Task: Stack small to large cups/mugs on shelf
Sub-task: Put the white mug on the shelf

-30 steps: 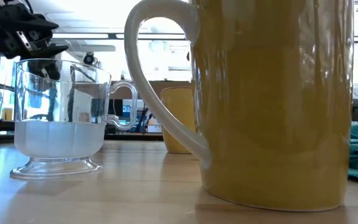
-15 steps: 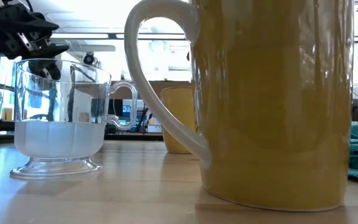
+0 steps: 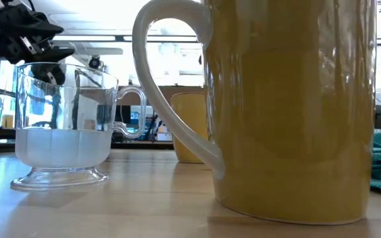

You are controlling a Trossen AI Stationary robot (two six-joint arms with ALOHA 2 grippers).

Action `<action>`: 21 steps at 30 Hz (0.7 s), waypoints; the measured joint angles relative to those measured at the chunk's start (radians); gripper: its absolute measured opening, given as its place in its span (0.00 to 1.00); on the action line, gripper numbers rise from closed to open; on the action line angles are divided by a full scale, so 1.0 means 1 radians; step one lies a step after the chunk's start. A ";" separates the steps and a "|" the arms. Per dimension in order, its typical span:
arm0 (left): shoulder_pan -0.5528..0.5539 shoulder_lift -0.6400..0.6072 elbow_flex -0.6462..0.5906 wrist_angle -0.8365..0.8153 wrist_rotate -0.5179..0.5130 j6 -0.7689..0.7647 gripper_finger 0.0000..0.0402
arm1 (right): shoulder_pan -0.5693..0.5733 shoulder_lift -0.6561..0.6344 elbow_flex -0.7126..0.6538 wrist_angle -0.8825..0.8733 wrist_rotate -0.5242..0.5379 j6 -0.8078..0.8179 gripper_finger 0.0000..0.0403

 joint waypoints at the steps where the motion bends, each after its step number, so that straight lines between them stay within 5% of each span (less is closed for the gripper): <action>1: 0.000 0.000 0.000 0.000 0.000 0.005 0.38 | 0.004 0.000 0.000 -0.006 0.017 -0.004 0.45; 21: 0.000 0.000 0.000 -0.003 -0.008 0.055 0.38 | 0.016 0.000 0.000 0.003 0.064 -0.033 0.45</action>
